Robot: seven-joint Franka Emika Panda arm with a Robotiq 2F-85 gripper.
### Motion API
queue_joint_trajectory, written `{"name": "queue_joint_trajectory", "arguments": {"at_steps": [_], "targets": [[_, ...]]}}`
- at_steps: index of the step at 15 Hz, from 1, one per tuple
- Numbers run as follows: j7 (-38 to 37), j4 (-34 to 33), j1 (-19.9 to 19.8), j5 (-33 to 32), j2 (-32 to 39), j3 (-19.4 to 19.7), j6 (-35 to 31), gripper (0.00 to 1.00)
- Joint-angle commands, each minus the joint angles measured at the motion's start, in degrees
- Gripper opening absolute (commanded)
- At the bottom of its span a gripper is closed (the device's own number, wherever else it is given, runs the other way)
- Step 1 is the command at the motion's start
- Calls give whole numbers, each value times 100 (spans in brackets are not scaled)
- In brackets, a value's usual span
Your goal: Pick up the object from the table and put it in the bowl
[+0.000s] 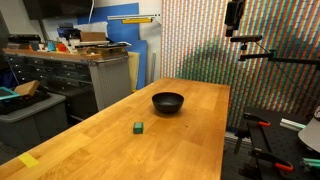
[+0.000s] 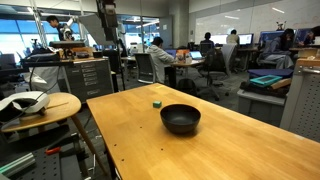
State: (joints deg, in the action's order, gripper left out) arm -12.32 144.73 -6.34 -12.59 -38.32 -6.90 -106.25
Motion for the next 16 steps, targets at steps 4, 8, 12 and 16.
{"name": "queue_joint_trajectory", "arguments": {"at_steps": [4, 8, 12, 16], "targets": [[547, -722, 348, -139, 1252, 96, -346, 100], [843, -1226, 602, 17, 1905, 98, -295, 100], [977, -1736, 822, 143, 2541, 56, -300, 100], [964, -2125, 986, 228, 3100, 13, -380, 100]]}}
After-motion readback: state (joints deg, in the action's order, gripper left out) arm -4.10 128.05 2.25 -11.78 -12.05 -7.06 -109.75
